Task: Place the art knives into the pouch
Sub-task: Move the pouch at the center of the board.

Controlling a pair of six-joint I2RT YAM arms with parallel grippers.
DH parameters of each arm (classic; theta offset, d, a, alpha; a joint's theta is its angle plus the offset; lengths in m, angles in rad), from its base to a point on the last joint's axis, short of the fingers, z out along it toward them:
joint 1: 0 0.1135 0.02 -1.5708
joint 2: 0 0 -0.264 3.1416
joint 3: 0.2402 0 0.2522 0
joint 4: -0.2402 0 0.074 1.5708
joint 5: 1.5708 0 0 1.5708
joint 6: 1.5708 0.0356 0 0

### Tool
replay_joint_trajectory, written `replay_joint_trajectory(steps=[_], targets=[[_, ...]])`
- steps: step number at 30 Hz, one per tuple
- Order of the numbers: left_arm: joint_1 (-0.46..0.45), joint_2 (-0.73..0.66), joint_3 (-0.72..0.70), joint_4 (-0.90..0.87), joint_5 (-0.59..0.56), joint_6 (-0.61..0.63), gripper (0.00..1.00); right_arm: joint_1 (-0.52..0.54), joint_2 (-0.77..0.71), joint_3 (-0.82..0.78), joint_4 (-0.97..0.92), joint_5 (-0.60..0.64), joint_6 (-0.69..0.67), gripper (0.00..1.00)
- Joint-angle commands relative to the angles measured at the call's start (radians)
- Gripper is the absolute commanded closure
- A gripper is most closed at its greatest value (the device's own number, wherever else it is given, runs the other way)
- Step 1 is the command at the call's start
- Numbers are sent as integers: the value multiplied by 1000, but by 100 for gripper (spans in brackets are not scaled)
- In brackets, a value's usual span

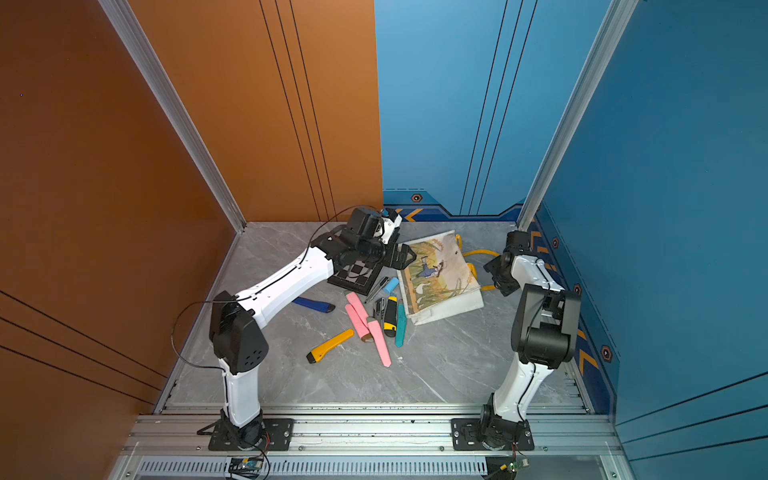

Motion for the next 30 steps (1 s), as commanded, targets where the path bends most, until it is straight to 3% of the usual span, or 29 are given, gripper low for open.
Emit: replay_joint_trajectory(steps=[1,10,15,26,30], targets=[[-32,104,161,-81,-10,25,2,52,33,31,-4,-103,15,29],[-88,259,338,-128,-52,-59,2,215,-107,-78,-15,-116,13,31],[-114,350,460,-176,-47,-97,2,244,-192,-140,-24,-119,-17,30],[-146,473,587,-245,-68,-164,0,326,-245,-286,-27,-116,-53,30],[-170,494,611,-278,-86,-155,0,337,-287,-350,-29,-87,-63,25]])
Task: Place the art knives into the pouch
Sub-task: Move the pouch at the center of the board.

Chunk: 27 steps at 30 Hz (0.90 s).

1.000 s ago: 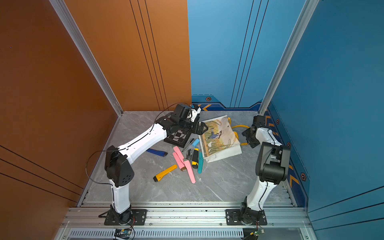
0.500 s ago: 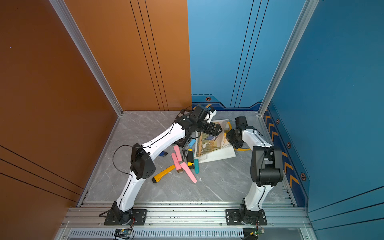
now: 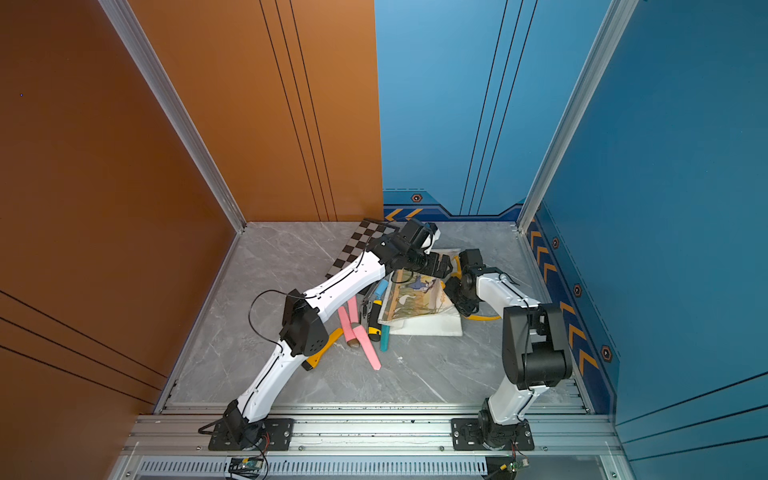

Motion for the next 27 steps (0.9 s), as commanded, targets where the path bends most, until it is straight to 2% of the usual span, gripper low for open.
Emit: replay_joint_trajectory(steps=[1,7,17,27], targets=[[-40,17,28,-71,-33,11,1,8,-74,-56,-28,44,-25,22],[-94,24,29,-125,-118,81,0,-32,-242,-144,-33,117,-46,9],[-137,74,40,-137,-231,147,0,-72,-312,-239,-47,69,-88,9],[-143,128,52,-137,-325,176,1,-183,-458,-287,-191,129,-151,7]])
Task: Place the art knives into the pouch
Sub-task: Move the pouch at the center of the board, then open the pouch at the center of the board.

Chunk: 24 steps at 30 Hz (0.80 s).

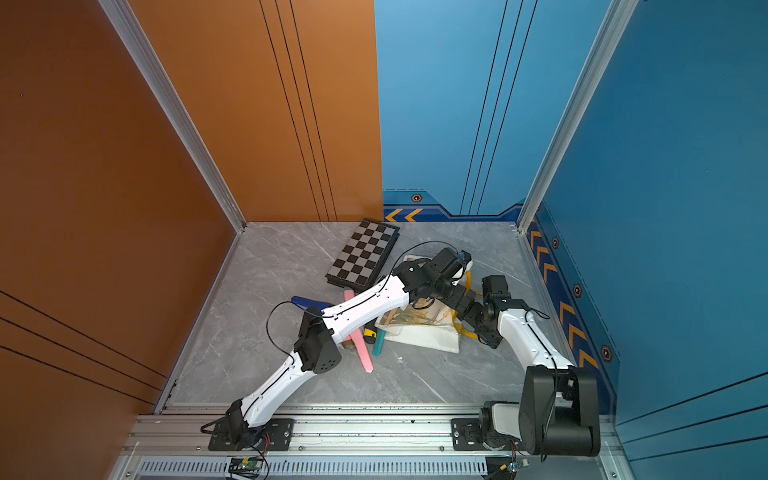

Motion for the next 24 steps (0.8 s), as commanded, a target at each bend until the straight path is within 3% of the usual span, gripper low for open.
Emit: replay_joint_trajectory(steps=[1,10,15,24], targets=[[36,87,-14,-68,-182,29,1,-53,-68,5,-112,34,-68,7],[-19,123,-8,-69,-301,149,6,-182,-96,48,-198,92,-119,7],[-36,129,-35,-73,-364,194,33,-209,-99,51,-198,112,-102,8],[-38,136,-50,-75,-424,234,59,-259,-116,55,-209,135,-87,11]])
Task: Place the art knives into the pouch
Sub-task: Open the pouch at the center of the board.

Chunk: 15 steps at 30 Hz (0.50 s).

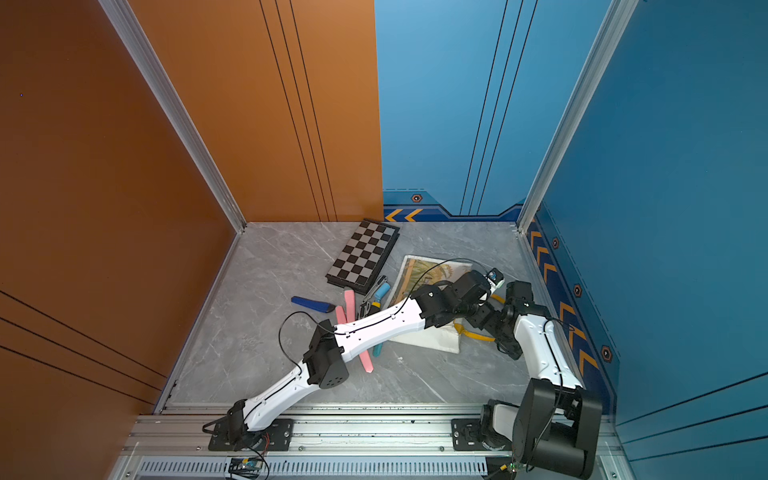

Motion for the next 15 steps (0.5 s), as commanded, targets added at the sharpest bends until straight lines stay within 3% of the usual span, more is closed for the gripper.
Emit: replay_joint_trajectory(steps=[1,4,6,11,15], targets=[[91,89,-72,-266,-282,65,62,-70,-68,44,-61,90,38,11],[92,87,-93,-267,-291,77,68,-89,-77,41,-63,96,40,24],[93,82,-109,-267,-295,85,71,-100,-86,41,-64,96,41,26],[103,65,-128,-266,-293,80,100,-130,-119,40,-69,95,41,19],[125,36,-140,-267,-239,51,100,-152,-140,33,-69,84,42,11]])
